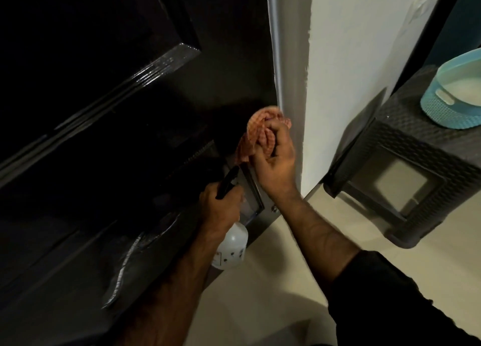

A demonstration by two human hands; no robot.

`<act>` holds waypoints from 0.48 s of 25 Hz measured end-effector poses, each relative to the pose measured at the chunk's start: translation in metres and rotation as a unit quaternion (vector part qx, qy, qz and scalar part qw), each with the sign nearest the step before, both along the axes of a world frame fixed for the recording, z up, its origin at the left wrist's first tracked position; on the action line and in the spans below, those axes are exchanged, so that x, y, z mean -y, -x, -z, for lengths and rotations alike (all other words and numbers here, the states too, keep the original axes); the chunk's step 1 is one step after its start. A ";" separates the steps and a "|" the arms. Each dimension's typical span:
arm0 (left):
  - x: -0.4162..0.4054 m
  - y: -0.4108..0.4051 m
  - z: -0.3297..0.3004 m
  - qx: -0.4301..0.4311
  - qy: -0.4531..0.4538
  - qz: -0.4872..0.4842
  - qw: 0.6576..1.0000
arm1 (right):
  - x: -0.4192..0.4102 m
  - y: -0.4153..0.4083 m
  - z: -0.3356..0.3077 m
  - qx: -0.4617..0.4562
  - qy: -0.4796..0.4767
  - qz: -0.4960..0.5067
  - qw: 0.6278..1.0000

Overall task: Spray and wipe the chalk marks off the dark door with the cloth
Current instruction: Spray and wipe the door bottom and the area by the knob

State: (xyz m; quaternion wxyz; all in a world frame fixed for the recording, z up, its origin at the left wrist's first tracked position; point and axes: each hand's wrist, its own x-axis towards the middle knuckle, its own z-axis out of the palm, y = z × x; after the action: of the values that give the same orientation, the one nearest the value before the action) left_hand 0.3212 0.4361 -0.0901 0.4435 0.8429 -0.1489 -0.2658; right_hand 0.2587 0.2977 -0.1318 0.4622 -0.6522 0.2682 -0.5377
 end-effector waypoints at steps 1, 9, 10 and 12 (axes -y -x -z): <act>0.000 0.000 -0.003 -0.009 0.009 -0.012 1.000 | -0.002 -0.006 0.013 -0.039 0.016 0.019 0.999; 0.008 0.002 -0.017 0.012 0.041 -0.011 0.999 | 0.002 -0.016 -0.005 -0.095 -0.282 0.047 0.953; 0.010 0.001 -0.017 0.010 0.044 -0.012 0.999 | 0.008 -0.018 -0.029 -0.044 -0.173 0.052 0.983; 0.013 0.001 -0.016 0.013 0.042 -0.013 0.999 | 0.023 -0.021 -0.055 -0.002 0.002 0.061 0.998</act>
State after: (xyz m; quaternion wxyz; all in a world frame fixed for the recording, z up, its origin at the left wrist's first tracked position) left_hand 0.3205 0.4230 -0.0736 0.4797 0.8290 -0.1548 -0.2422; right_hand 0.2793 0.2751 -0.0765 0.4267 -0.6367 0.3077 -0.5638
